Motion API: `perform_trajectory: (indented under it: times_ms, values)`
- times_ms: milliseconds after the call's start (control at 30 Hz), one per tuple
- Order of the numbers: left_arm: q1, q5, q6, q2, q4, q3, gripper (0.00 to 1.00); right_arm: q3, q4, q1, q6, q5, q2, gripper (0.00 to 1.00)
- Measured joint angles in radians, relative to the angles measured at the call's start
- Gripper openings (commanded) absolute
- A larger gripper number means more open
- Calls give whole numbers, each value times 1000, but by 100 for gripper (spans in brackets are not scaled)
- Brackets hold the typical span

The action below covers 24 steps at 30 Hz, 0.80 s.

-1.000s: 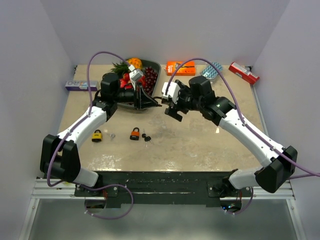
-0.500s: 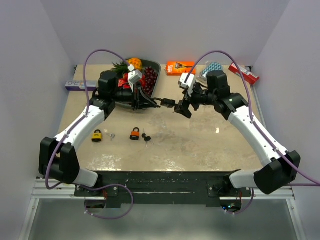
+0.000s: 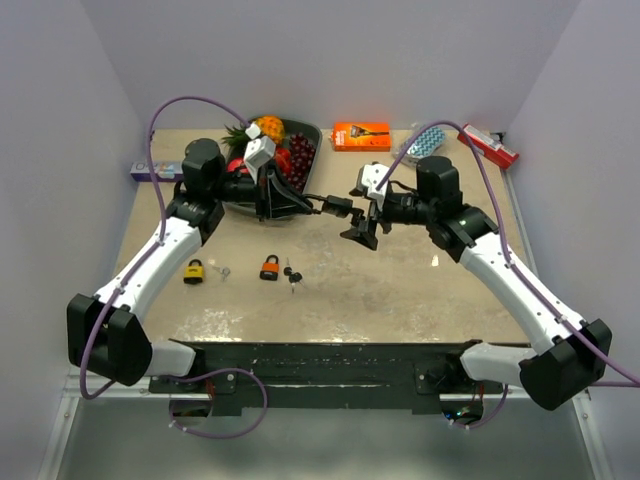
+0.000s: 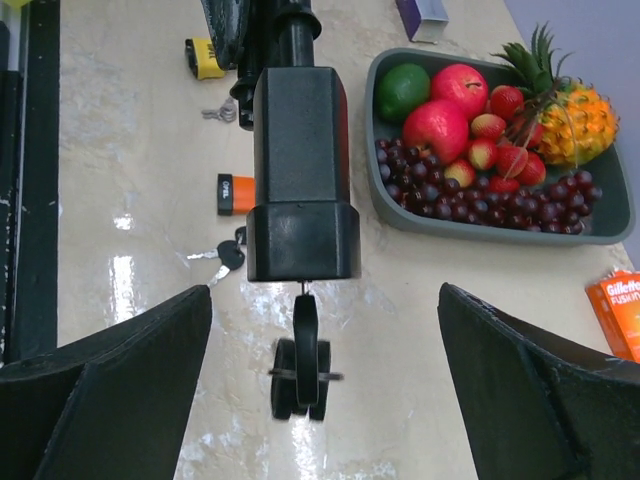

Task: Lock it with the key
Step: Lock the lock.

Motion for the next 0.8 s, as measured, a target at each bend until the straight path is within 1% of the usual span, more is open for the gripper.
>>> perform_trajectory:
  times_ms: [33,300,333,400,433,500,600,633,700,733,800]
  values:
    - [-2,2,-9,-2,8,0,0,-5,8,4,0,0,1,91]
    - [-6,11,-53,-21,44,0,0,-8,81,35,22,-19,1,81]
    - [-6,11,-55,-23,44,-2,0,-8,84,37,23,-20,1,77]
    - [-6,11,-61,-28,46,-9,0,-8,87,43,26,-21,1,72]
    - [-6,10,-63,-29,47,-13,0,-8,88,47,29,-21,1,68]
    - [-6,10,-70,-29,49,-16,0,-8,89,51,32,-21,1,66]
    - [-6,7,-89,-31,66,-28,0,-8,90,58,39,-21,1,56]
    - [-6,7,-95,-32,67,-32,0,-8,90,60,41,-21,1,48]
    - [-6,5,-98,-32,68,-38,0,-7,90,62,45,-23,1,40]
    - [-6,2,-99,-33,69,-41,0,-6,89,62,49,-24,1,33]
    - [-6,-8,-95,-34,67,-45,0,-2,83,63,62,-23,1,26]
